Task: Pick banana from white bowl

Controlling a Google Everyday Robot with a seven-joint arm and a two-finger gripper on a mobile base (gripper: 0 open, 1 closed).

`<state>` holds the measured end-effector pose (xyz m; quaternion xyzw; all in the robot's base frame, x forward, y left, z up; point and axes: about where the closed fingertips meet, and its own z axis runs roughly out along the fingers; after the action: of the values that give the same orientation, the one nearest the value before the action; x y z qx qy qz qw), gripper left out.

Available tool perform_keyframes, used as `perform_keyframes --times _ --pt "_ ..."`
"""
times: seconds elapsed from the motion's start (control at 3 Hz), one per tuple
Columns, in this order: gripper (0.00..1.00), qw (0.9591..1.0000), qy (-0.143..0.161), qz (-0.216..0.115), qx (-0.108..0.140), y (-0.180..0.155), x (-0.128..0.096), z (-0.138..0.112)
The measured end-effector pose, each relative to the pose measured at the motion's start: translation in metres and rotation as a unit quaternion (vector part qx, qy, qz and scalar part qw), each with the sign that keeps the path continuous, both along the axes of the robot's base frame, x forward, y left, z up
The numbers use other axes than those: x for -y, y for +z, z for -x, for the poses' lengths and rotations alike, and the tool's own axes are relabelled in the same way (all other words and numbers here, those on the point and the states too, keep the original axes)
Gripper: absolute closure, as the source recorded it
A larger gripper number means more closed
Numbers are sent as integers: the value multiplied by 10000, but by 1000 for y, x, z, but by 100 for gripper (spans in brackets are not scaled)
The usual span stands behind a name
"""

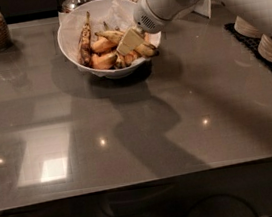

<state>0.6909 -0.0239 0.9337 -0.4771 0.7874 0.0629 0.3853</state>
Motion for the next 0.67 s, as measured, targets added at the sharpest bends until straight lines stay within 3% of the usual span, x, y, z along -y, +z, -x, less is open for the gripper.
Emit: perform_keyframes --times 0.67 --pt "41 9982 -287 491 -175 -26 9 -26"
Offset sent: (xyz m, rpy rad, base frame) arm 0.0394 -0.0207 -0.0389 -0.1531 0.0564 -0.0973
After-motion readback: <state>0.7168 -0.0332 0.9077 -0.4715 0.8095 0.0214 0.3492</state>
